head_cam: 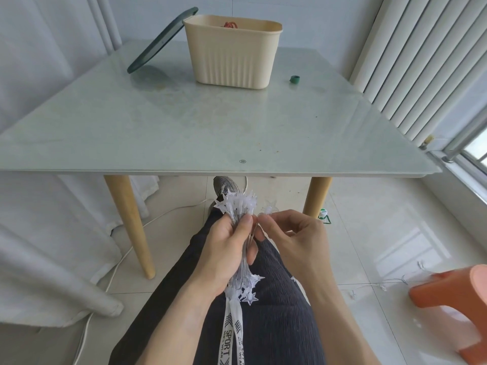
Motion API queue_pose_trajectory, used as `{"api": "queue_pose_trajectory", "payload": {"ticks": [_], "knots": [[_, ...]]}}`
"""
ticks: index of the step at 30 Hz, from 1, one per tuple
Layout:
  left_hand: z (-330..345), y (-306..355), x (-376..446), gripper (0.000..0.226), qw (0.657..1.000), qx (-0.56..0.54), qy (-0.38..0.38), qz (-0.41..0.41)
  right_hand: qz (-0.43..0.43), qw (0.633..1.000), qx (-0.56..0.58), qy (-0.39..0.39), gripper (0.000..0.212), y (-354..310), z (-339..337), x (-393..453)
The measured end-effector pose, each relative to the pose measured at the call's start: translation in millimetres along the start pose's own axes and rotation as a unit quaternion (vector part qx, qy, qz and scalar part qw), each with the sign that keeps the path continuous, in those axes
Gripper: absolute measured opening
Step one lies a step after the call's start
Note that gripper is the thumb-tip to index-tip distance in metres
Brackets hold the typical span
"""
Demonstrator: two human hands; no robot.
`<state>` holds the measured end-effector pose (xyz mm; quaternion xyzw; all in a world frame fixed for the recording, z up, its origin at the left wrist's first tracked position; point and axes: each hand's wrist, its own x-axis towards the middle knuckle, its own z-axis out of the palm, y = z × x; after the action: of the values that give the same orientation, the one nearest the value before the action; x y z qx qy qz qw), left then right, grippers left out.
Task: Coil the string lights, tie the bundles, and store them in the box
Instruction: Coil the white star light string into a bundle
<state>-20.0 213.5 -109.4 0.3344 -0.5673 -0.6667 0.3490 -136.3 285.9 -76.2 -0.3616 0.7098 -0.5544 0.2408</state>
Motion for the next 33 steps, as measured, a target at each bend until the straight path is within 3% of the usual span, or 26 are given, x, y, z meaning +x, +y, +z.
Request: {"api": "queue_pose_trajectory", "payload": {"ticks": [6,12,20,29,33], "knots": [[2.9,1.1,0.2,0.024,0.999,-0.025,0.008,-0.047,-0.008,1.0,-0.006,-0.004,0.02,4.2,8.1,-3.6],[0.9,3.5,-2.7,0.031,0.997,0.016,-0.04,-0.063,0.01,0.997,0.03,0.068,0.012,8.1,11.9,-6.8],[0.5,3.8,-2.2,0.028,0.998,-0.027,0.035,-0.046,0.012,0.999,0.049,0.019,0.016,5.1,14.8,-8.2],[0.2,3.4,-4.0,0.025,0.999,-0.019,0.012,-0.035,0.033,0.997,0.061,-0.025,0.004,10.2,6.5,-5.0],[-1.1,5.0,-5.3,0.027,0.999,-0.015,-0.021,-0.024,0.033,0.998,0.059,0.007,0.015,9.4,5.1,-5.1]]}}
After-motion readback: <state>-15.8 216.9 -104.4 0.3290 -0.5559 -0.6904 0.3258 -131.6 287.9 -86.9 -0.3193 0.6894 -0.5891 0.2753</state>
